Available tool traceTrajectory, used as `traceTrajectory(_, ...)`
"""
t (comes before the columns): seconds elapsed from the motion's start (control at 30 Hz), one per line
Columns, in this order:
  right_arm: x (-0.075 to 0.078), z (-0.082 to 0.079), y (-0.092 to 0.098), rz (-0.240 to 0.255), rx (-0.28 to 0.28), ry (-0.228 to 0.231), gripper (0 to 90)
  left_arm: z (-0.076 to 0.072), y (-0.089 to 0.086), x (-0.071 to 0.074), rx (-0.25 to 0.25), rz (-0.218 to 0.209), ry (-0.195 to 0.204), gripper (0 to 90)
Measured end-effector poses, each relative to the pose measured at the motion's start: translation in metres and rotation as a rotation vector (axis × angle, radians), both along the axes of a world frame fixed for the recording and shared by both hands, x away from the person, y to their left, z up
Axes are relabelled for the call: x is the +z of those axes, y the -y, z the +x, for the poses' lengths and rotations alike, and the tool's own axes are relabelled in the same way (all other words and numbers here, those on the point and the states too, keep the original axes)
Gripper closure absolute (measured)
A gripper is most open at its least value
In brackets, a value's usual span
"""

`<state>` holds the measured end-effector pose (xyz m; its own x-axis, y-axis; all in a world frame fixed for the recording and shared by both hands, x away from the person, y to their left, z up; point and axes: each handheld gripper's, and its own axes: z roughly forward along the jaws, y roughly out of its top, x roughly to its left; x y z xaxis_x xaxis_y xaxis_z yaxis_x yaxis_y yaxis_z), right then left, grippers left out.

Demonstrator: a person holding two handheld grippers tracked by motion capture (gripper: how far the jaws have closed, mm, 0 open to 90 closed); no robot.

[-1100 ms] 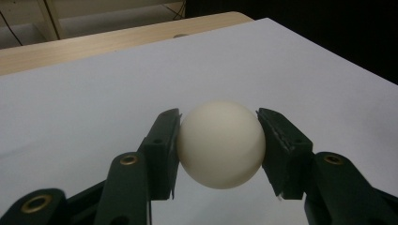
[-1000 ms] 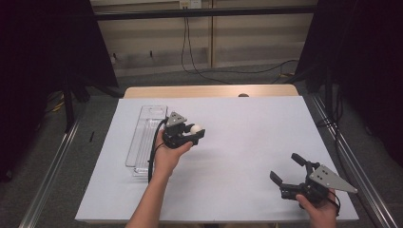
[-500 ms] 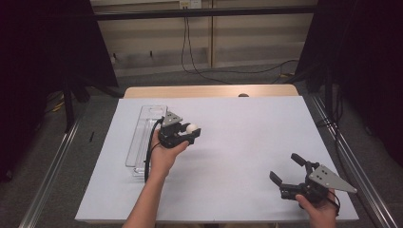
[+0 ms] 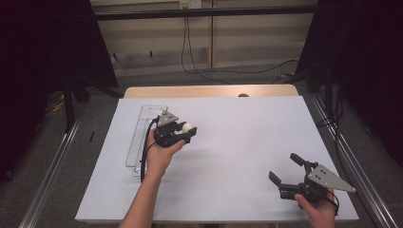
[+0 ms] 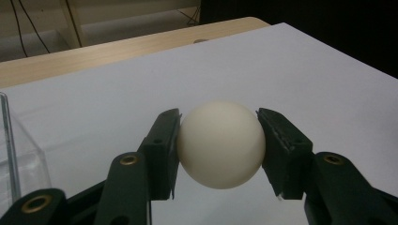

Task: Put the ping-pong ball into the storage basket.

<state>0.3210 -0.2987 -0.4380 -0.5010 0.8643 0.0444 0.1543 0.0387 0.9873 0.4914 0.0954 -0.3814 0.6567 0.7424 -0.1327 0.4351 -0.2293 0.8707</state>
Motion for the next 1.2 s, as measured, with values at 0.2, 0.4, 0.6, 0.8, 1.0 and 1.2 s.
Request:
traceTrajectory(0.2, 0.0, 0.0, 0.001, 0.003, -0.006, 0.002, 1.4, 0.0, -0.003, 0.001, 0.006, 0.0, 0.007, 51.1)
traceTrajectory(0.4, 0.0, 0.0, 0.002, 0.0, 0.0, 0.001, 1.4, 0.001, -0.008, 0.003, 0.013, 0.006, 0.012, 51.2)
traceTrajectory(0.6, 0.0, 0.0, 0.001, -0.001, 0.001, 0.004, 1.4, 0.001, -0.013, 0.005, 0.022, 0.0, 0.015, 51.2)
traceTrajectory(0.8, 0.0, 0.0, 0.002, 0.002, 0.002, 0.0, 1.4, 0.001, -0.015, 0.006, 0.031, 0.008, 0.014, 51.2)
traceTrajectory(1.0, 0.001, 0.0, 0.003, 0.001, -0.01, 0.003, 1.4, 0.001, -0.017, 0.005, 0.033, 0.009, 0.016, 51.2)
traceTrajectory(1.2, 0.001, 0.0, 0.003, 0.002, -0.007, 0.003, 1.4, 0.001, -0.02, 0.006, 0.042, 0.01, 0.013, 51.2)
